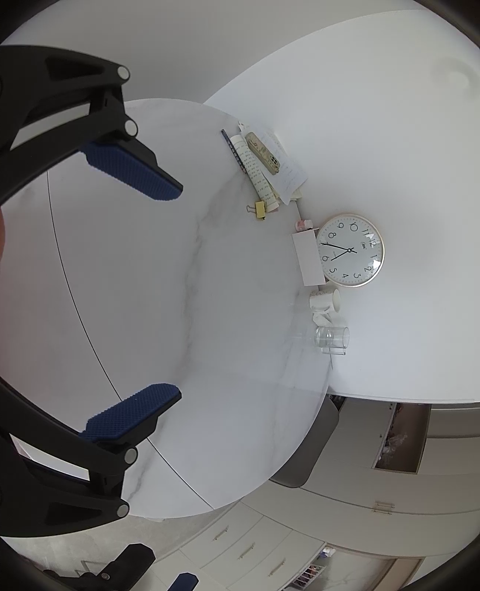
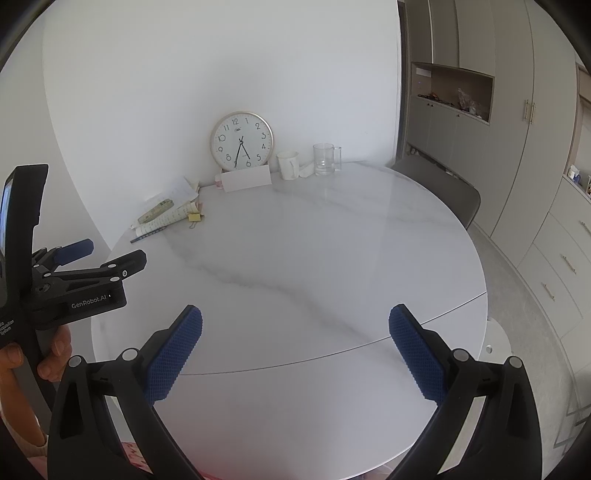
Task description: Collect trash
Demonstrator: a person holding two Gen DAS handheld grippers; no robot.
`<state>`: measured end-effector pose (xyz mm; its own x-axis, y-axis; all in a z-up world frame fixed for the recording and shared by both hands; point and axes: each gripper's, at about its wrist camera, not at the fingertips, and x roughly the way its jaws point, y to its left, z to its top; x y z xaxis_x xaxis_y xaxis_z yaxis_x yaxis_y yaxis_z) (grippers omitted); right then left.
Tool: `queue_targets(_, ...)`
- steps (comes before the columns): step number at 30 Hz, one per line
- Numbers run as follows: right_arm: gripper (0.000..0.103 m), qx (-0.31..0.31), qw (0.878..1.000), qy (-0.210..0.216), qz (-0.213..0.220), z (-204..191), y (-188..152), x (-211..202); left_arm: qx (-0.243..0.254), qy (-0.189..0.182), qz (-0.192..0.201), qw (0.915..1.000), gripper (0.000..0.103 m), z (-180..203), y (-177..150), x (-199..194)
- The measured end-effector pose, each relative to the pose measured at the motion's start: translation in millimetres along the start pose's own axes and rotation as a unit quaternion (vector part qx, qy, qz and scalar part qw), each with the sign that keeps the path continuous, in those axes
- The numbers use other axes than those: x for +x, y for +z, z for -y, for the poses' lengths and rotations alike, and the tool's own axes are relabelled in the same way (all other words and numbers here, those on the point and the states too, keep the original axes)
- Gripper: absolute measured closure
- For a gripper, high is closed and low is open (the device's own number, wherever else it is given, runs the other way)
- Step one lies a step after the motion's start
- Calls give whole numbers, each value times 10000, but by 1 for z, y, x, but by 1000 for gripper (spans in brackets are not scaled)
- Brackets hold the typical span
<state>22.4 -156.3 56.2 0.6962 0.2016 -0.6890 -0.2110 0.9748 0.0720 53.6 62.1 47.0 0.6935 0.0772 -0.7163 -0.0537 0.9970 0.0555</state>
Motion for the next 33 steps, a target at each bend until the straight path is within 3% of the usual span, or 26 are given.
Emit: queue_targets(33, 3, -48, 10000, -30, -60, 1, -6, 2, -15, 22, 32, 10000, 8, 1, 0, -1)
